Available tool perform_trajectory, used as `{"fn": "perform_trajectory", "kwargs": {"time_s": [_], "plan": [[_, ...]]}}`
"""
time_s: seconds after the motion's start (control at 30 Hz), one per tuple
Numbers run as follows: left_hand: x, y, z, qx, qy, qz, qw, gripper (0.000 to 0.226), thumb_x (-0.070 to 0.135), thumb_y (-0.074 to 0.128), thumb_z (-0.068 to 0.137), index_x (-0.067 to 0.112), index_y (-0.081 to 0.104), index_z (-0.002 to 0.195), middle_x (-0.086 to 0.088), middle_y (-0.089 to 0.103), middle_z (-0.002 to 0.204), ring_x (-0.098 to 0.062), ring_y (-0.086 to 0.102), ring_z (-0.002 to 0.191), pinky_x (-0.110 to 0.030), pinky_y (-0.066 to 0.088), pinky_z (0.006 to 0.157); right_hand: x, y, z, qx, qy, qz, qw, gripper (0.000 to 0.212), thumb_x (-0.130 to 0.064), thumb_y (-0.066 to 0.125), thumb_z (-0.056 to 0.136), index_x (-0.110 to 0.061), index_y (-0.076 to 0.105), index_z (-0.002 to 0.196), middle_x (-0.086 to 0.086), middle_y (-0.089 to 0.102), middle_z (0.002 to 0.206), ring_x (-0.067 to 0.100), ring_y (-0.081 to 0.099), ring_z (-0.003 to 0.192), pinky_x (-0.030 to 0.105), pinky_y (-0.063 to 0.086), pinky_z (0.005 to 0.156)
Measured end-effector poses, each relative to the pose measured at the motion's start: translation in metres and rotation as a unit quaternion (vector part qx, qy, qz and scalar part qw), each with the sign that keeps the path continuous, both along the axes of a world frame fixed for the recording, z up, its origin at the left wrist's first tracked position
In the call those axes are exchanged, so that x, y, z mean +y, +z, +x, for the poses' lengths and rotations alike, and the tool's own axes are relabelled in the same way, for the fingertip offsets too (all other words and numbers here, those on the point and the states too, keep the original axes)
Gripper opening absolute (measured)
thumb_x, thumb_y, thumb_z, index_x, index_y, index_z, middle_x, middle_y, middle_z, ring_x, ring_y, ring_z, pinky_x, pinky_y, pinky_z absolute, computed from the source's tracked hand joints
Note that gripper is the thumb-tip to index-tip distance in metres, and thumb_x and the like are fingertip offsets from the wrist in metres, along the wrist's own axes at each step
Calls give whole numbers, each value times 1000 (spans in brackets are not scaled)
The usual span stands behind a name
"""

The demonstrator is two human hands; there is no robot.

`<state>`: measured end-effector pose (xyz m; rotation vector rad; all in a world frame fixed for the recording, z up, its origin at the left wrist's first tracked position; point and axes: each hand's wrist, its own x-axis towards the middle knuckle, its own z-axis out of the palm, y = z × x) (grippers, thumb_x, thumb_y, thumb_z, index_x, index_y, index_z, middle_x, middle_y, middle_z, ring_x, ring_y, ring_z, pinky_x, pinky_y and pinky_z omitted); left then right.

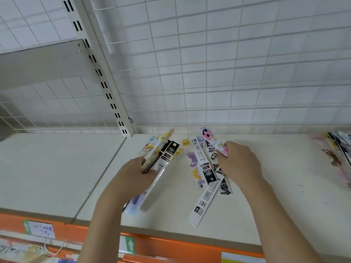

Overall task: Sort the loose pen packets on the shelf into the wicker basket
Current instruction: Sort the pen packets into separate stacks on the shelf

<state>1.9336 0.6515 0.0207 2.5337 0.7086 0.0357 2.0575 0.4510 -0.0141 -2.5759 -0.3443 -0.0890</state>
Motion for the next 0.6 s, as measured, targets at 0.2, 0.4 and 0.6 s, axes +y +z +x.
{"fn": "perform_trajectory", "kwargs": {"time_s": [0.2,0.4,0.6], "plan": [[8,0,-7,-72,81,-98,989,16,16,41,95,8,44,81,-5,53,62,-16,52,54,-26,35,52,6,4,17,68,10,-9,998,24,-20,47,89,-11,44,68,2,45,64,28,49,67,27,32,53],[12,-19,-1,-66,123,-137,981,22,23,36,96,7,45,84,-11,51,77,-26,55,74,-34,43,69,33,15,19,97,81,-21,992,47,-48,61,83,-23,30,59,-5,38,61,19,43,61,24,26,47],[15,-20,-6,-64,138,-151,977,27,20,34,97,9,35,72,-6,40,67,-23,41,67,-32,35,67,48,9,25,135,82,-57,986,38,-26,64,83,-24,30,65,-7,37,67,14,42,61,23,26,47]]}}
